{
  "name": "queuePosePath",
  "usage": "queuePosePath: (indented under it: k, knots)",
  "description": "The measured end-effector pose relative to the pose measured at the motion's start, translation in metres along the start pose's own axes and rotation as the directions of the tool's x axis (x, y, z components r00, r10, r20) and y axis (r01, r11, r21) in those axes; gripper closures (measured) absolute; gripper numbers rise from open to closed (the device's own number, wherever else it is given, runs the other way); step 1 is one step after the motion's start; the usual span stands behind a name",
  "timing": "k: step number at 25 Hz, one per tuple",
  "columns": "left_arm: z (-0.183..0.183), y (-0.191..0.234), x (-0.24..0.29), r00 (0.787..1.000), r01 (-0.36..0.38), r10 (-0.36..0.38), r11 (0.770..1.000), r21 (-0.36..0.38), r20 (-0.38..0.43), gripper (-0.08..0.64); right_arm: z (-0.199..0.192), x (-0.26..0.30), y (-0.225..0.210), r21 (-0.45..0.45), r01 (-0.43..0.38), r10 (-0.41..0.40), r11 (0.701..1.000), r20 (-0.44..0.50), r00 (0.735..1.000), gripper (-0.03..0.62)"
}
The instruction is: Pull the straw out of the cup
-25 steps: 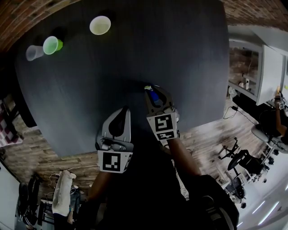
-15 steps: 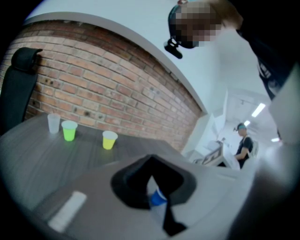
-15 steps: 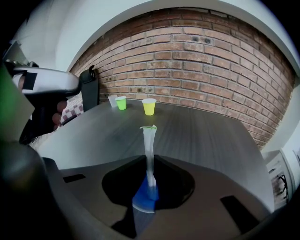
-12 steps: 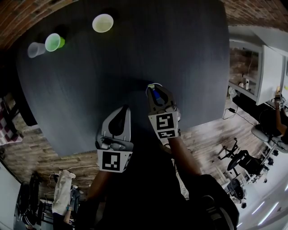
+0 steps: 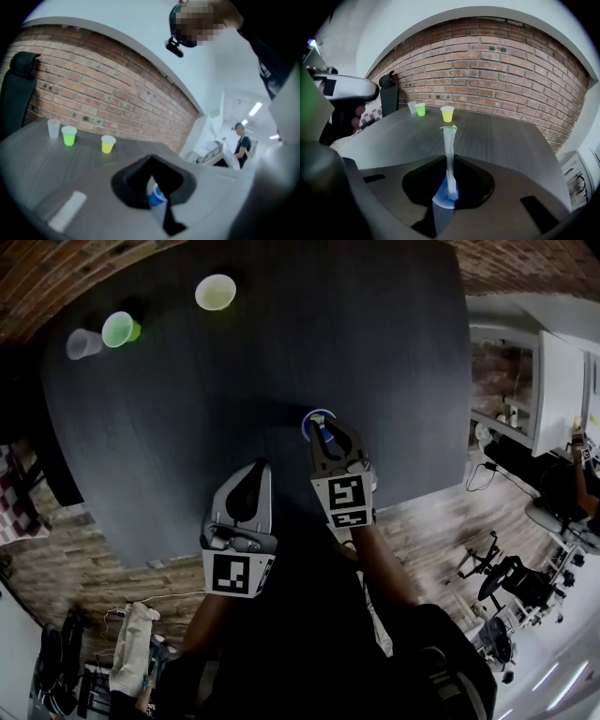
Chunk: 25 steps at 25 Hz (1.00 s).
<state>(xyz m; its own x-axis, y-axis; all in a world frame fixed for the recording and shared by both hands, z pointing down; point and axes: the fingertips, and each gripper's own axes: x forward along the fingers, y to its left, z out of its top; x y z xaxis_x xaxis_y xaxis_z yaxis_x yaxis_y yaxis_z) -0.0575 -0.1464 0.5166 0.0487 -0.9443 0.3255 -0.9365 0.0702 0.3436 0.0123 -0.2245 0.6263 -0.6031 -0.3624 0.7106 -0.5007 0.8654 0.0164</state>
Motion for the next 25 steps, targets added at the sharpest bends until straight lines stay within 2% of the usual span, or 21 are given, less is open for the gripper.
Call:
queuePosePath:
  k: [14,25]
  knots:
    - [0.04,-0.029,-0.024,0.995,0.044,-0.047,0.999,0.029,0.085,0.555,0.039,-0.051,-0.002,-0.01,0.06,-0.058,0.998,0.145,0.988,0.548]
    - [0.079,-0.06,-0.059,0.982,0.076,-0.094,0.991,0.112,0.162,0.555,0.075,-0.12,0.008,0.038,0.095,-0.102,0.995,0.293,0.951,0.549]
